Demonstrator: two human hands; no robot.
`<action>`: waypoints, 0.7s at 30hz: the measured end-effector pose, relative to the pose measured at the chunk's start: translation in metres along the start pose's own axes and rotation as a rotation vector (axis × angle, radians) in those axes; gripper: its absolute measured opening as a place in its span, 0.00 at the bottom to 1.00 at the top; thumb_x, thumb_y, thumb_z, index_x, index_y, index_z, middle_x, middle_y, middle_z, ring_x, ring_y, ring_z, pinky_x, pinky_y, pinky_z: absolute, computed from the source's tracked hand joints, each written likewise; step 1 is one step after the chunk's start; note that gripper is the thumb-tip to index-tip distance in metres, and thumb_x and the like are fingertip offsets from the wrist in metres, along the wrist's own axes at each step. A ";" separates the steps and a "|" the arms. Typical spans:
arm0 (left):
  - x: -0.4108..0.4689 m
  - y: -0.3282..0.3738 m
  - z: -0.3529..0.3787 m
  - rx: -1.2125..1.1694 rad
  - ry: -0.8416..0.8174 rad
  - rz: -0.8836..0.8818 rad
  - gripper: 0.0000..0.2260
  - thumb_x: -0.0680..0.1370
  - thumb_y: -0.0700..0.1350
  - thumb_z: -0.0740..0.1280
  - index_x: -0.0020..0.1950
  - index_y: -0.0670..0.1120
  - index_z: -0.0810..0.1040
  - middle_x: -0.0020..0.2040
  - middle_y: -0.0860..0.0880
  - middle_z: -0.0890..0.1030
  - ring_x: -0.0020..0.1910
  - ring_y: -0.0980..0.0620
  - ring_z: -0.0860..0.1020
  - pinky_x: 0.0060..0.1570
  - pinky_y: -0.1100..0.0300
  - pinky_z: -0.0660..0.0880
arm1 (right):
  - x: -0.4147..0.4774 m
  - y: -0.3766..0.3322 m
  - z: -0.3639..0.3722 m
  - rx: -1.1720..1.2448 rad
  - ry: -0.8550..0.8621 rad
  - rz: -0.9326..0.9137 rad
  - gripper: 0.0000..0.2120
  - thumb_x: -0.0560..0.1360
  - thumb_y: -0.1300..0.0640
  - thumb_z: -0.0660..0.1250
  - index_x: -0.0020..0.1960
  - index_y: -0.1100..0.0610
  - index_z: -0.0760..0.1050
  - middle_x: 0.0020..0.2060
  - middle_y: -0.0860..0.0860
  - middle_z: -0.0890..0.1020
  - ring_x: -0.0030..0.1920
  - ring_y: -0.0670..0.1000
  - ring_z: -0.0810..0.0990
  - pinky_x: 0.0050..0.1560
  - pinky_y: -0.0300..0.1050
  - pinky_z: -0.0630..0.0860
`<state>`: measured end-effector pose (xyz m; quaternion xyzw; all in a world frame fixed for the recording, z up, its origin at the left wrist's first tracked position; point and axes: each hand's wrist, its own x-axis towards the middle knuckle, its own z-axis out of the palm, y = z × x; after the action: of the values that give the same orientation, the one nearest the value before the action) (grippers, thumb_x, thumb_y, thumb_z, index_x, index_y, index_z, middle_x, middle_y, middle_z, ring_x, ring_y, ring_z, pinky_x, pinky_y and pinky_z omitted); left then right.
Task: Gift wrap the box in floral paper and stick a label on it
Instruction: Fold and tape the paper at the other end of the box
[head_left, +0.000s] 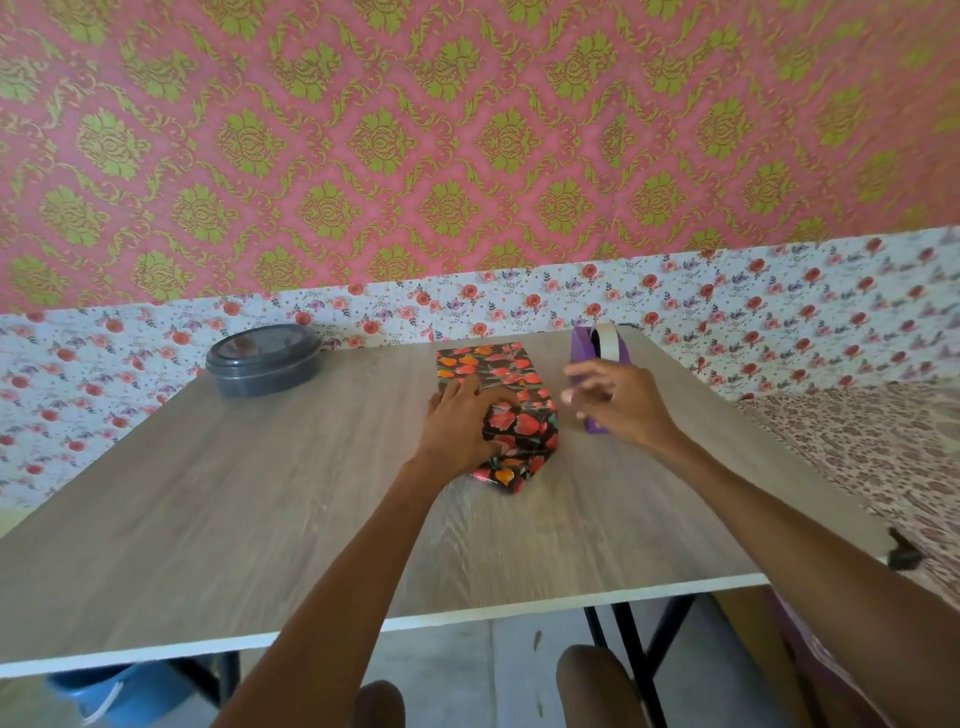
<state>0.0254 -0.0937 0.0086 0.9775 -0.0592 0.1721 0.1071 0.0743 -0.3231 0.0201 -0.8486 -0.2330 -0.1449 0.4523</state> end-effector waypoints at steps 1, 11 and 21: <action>0.001 0.000 0.001 0.002 -0.003 -0.007 0.28 0.69 0.56 0.77 0.65 0.63 0.70 0.64 0.51 0.69 0.67 0.47 0.66 0.70 0.45 0.61 | 0.006 0.002 -0.004 -0.066 0.156 -0.011 0.10 0.73 0.57 0.74 0.54 0.53 0.83 0.41 0.47 0.85 0.37 0.43 0.83 0.44 0.39 0.80; 0.010 0.002 0.007 -0.018 -0.007 -0.063 0.29 0.69 0.56 0.76 0.67 0.63 0.70 0.63 0.51 0.68 0.66 0.49 0.65 0.69 0.50 0.61 | 0.058 0.006 -0.046 0.306 -0.091 0.954 0.14 0.75 0.55 0.73 0.53 0.61 0.73 0.45 0.55 0.78 0.44 0.51 0.76 0.39 0.43 0.76; 0.007 0.005 0.002 -0.027 -0.027 -0.057 0.28 0.70 0.56 0.75 0.67 0.62 0.70 0.62 0.50 0.68 0.66 0.48 0.65 0.69 0.50 0.62 | 0.057 0.008 -0.043 0.464 0.015 1.057 0.10 0.73 0.61 0.74 0.42 0.59 0.72 0.34 0.53 0.75 0.34 0.52 0.73 0.34 0.44 0.66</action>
<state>0.0319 -0.0993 0.0101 0.9795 -0.0352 0.1547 0.1244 0.1252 -0.3477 0.0639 -0.7275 0.2002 0.1495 0.6391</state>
